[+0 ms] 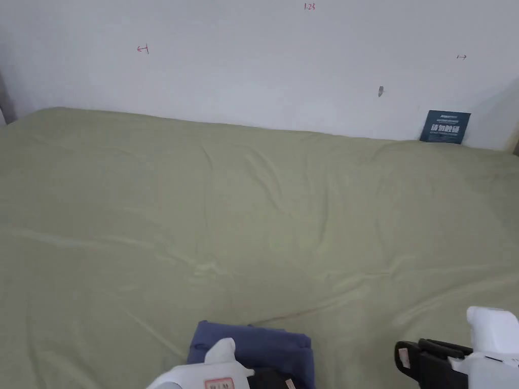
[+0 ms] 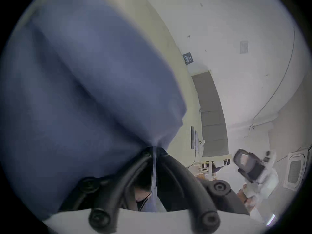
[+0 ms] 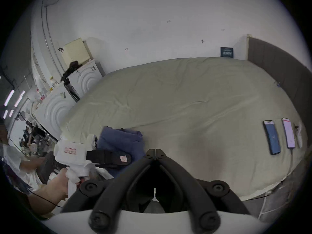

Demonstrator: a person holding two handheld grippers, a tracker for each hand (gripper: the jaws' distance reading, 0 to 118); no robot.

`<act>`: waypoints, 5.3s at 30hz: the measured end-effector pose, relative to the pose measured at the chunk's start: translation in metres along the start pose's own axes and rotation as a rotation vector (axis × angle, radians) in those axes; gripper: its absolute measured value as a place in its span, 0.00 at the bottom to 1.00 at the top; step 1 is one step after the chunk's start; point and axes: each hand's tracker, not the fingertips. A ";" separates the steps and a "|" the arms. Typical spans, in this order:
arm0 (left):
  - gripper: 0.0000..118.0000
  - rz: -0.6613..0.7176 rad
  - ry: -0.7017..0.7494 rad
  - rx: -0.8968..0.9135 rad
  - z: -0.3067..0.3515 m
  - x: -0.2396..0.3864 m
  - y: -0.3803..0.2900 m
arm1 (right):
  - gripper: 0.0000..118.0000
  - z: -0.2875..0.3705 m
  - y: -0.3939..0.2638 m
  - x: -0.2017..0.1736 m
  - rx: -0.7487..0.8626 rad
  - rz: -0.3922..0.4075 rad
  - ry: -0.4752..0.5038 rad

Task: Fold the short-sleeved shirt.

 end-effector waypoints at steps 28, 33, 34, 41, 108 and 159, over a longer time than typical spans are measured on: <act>0.71 0.019 -0.065 -0.049 0.072 -0.094 0.089 | 0.00 -0.238 -0.062 0.027 -0.380 -0.458 0.740; 0.47 -0.026 0.030 -0.093 0.058 -0.089 0.088 | 0.00 -0.236 -0.062 0.027 -0.366 -0.446 0.733; 0.21 -0.061 0.129 -0.097 0.059 -0.087 0.088 | 0.00 -0.234 -0.061 0.026 -0.356 -0.433 0.727; 0.19 -0.049 0.077 -0.068 0.060 -0.085 0.080 | 0.00 -0.227 -0.062 0.026 -0.327 -0.402 0.707; 0.01 -0.691 0.386 0.557 0.153 0.111 0.049 | 0.00 0.037 0.057 -0.003 0.278 0.111 -0.182; 0.98 -0.806 0.554 0.898 0.146 0.173 0.077 | 0.99 0.046 0.104 -0.025 0.688 0.203 -0.393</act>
